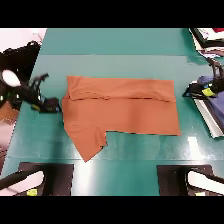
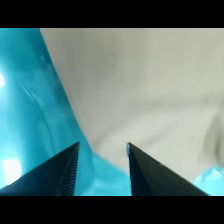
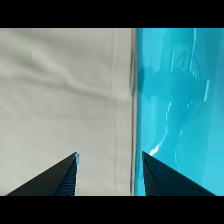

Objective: Fold the shirts.

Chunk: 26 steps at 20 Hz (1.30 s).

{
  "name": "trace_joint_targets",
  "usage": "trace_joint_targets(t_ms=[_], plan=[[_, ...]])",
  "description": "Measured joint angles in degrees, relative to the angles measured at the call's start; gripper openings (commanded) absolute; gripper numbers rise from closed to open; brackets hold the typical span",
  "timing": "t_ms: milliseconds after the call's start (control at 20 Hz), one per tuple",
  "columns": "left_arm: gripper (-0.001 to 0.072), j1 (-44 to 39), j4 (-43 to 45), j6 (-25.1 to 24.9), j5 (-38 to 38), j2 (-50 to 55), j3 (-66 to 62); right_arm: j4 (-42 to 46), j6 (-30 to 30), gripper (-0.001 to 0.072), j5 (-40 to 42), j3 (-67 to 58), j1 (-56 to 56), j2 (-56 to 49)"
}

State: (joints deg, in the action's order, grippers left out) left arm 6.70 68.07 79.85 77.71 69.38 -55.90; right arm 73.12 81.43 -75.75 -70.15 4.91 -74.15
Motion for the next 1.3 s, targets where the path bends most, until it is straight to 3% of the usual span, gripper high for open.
trace_joint_targets(t_ms=[300, 600, 700, 1000, 1100, 1250, 1300], plan=[[0.0380, 0.0, -5.8, 0.9, -5.9, -11.1, 22.9, -1.6, -0.6, 0.0443, 2.8, 6.5, 0.5, 6.4], [0.0375, 0.1, -15.3, 0.4, -13.0, -13.1, 31.1, -2.8, -0.8, 0.0440, 3.6, 7.5, 0.5, 7.7], [0.0035, 0.0, -17.5, -0.1, -15.9, -13.2, 32.0, -2.9, -0.8, 0.0438, 3.6, 7.6, 0.5, 7.8], [0.0025, 0.0, -22.3, -3.0, -17.0, -13.3, 31.1, -2.8, -2.2, 0.0444, -0.1, 12.5, 4.7, 9.3], [0.0025, 0.1, -22.8, -3.7, -16.6, -13.3, 30.1, -2.6, -3.2, 0.0498, -0.9, 17.2, 8.3, 10.3], [0.0025, 0.0, -23.3, -4.4, -16.1, -13.3, 28.6, -2.8, -4.5, 0.0491, -2.2, 24.3, 13.7, 10.3], [0.0025, 0.0, -23.4, -4.7, -16.1, -13.3, 28.1, -2.8, -4.9, 0.0453, -2.6, 26.6, 15.1, 9.7]])
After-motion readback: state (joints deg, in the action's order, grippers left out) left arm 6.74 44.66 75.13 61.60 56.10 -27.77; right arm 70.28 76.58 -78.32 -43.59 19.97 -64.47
